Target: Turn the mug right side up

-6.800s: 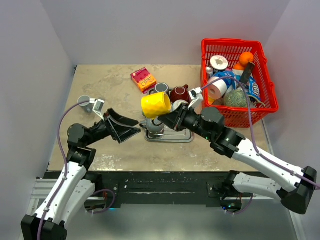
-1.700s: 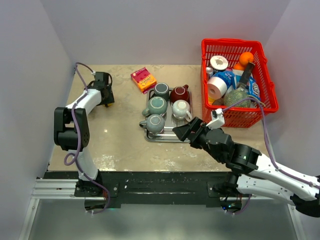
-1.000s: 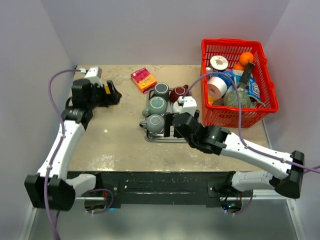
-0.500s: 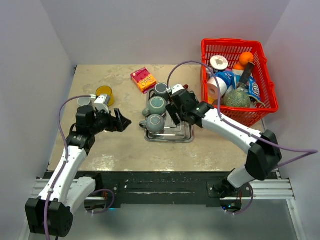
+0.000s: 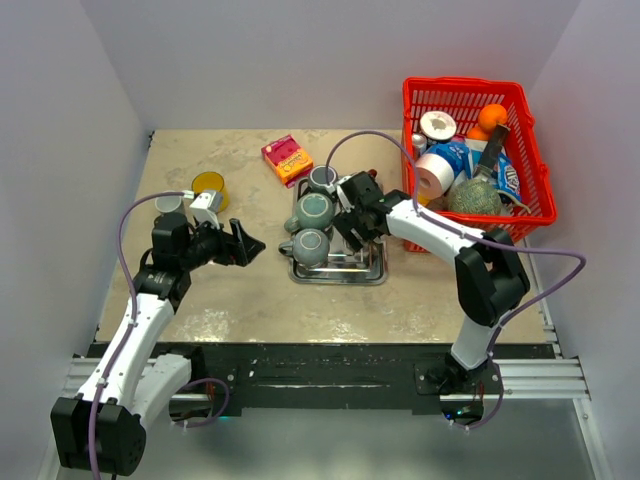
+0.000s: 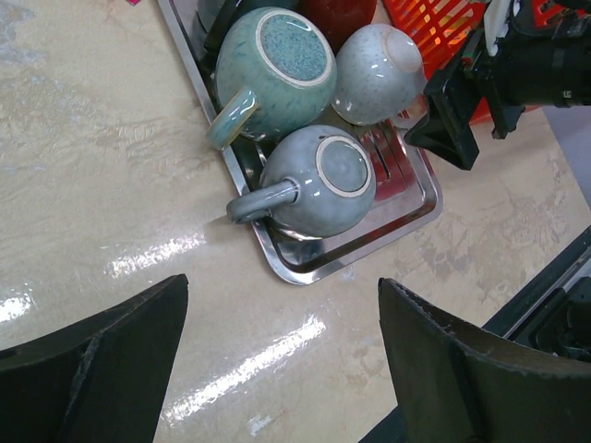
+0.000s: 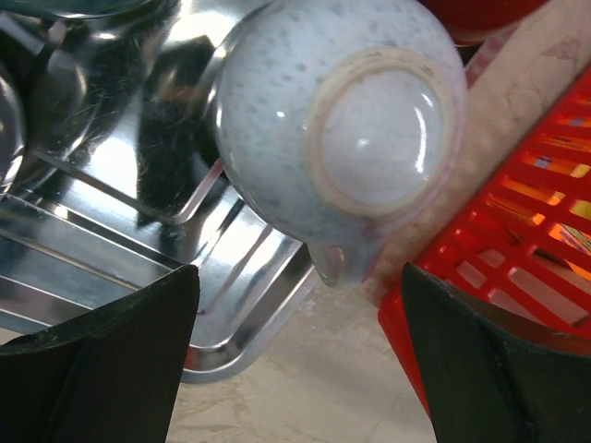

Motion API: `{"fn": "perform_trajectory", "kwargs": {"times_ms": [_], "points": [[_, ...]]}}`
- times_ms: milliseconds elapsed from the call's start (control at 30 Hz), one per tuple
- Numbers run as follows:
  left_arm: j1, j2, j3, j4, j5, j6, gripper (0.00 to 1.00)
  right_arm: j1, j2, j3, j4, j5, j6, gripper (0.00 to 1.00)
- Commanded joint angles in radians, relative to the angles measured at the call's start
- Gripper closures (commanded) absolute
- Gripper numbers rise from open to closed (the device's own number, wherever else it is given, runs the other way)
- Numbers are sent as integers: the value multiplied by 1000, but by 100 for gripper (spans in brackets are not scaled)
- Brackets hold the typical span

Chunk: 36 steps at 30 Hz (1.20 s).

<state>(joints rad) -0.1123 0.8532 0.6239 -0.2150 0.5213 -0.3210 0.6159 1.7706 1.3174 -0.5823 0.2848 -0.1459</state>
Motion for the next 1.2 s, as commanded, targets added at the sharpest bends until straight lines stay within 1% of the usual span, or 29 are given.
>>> {"fn": "perform_trajectory", "kwargs": {"times_ms": [0, 300, 500, 633, 733, 767, 867, 1033, 1167], "points": [[2, 1, 0, 43, 19, 22, 12, -1, 10, 37, 15, -81, -47, 8], [2, 6, 0, 40, 20, 22, 12, -12, 64, 39, 24, -102, -63, 9], [2, 12, 0, 39, 25, 22, 12, -13, 61, 19, 32, -122, -50, 10], [2, 15, 2, 40, 23, 20, 12, -12, 44, 5, 45, -105, 9, 20], [2, 21, 0, 42, 31, 17, 12, -12, 23, -18, 70, -76, 54, 26], [2, 21, 0, 40, 32, 19, 12, -12, 20, -29, 75, -76, 66, 30], [2, 23, -1, 40, 34, 17, 12, -12, 16, -43, 90, -49, 98, 36], [2, 24, -3, 40, 36, 16, 12, -12, 13, -50, 111, 2, 167, 45], [2, 24, -4, 40, 33, 16, 12, -12, -14, -56, 131, 33, 189, 48]]}}
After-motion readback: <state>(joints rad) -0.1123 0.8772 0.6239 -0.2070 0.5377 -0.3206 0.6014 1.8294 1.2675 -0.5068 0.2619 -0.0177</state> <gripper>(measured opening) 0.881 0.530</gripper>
